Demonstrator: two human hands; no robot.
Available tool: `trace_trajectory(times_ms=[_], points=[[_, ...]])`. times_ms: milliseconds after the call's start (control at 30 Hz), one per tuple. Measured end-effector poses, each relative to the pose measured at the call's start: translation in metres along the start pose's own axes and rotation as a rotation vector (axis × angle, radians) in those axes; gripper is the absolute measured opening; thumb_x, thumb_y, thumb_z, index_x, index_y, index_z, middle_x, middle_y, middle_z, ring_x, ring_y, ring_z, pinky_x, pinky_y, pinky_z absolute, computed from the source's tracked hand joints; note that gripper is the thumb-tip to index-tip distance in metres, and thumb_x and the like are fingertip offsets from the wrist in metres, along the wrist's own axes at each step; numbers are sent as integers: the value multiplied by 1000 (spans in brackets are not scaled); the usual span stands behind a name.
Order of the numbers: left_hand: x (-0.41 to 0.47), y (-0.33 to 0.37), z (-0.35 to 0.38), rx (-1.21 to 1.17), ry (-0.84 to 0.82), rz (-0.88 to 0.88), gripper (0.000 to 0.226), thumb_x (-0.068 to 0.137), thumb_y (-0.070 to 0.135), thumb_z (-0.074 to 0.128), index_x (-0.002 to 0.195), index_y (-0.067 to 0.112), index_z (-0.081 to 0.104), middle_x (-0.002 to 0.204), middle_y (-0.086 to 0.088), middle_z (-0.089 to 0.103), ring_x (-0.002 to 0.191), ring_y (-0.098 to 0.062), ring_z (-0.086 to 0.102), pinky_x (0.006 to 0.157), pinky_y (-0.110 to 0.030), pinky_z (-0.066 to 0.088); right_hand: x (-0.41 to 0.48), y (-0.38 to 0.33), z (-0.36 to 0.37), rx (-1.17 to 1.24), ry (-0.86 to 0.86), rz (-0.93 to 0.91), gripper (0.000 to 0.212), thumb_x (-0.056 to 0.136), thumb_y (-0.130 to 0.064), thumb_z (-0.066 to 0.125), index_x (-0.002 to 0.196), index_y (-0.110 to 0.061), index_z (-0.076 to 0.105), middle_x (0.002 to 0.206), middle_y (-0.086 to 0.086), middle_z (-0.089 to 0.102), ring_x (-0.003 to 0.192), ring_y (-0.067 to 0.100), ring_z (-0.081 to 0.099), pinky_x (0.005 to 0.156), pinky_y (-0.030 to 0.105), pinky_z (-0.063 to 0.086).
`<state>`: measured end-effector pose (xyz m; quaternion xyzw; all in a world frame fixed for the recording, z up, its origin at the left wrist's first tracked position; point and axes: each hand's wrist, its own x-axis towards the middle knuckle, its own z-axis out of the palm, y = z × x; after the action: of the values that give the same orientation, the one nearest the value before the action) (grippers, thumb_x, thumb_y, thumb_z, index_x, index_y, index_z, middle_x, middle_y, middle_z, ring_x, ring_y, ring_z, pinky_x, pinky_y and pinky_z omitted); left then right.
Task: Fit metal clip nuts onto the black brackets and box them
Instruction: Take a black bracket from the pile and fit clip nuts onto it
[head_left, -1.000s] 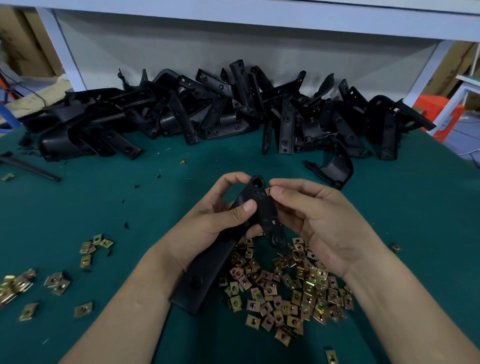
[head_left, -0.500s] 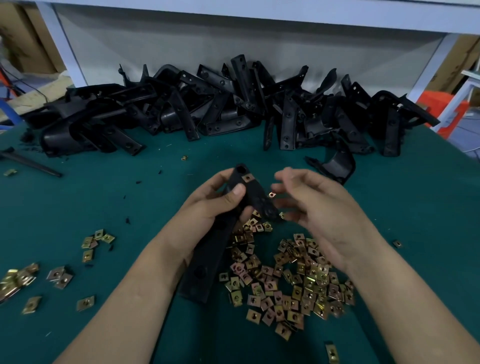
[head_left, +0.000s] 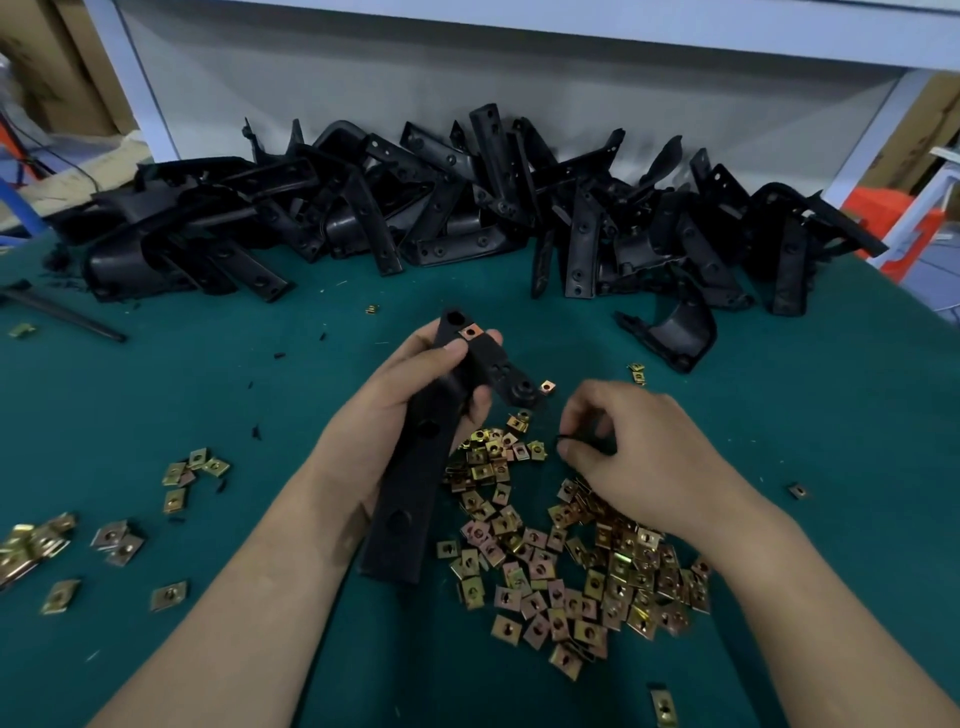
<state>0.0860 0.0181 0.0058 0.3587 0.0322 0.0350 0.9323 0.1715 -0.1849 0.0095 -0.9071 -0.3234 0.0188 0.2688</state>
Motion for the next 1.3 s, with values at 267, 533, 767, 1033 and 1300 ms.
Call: trace_trajectory(times_ms=[267,533,767,1033,1300], points=[[-2,-3,1,134,-74,4,30,79,13,75,108,21,71,123,-8,71,89,-19,72,72,-26,59,2,-24,-13,779,-12,206,11,95,-6,63,95,-13,71,87,4,73,74,13,69,71,23,57],[-2,-5,1,265,-168,24,39,86,2,64,123,14,56,111,-9,70,73,-13,69,62,-19,55,-2,-33,-21,1196,-169,210,25,75,-17,71,99,-15,78,97,8,75,86,13,69,83,23,58],[-4,-4,2,271,-206,25,45,91,-1,60,133,9,47,92,-4,72,69,-11,69,60,-17,54,-1,-33,-23,1283,-143,212,22,68,-13,77,89,-11,82,101,14,77,94,18,73,84,21,57],[-3,-5,1,261,-172,33,41,85,2,65,123,13,53,105,-8,69,70,-12,69,60,-18,55,-2,-35,-23,1342,-166,313,36,63,-7,77,98,-16,76,96,7,77,82,13,73,70,20,58],[-1,-7,-1,325,-179,30,45,79,7,75,119,20,60,101,-9,67,82,-17,69,70,-21,56,-2,-38,-21,1347,-177,399,31,65,-8,75,96,-10,71,83,5,75,64,7,68,61,18,57]])
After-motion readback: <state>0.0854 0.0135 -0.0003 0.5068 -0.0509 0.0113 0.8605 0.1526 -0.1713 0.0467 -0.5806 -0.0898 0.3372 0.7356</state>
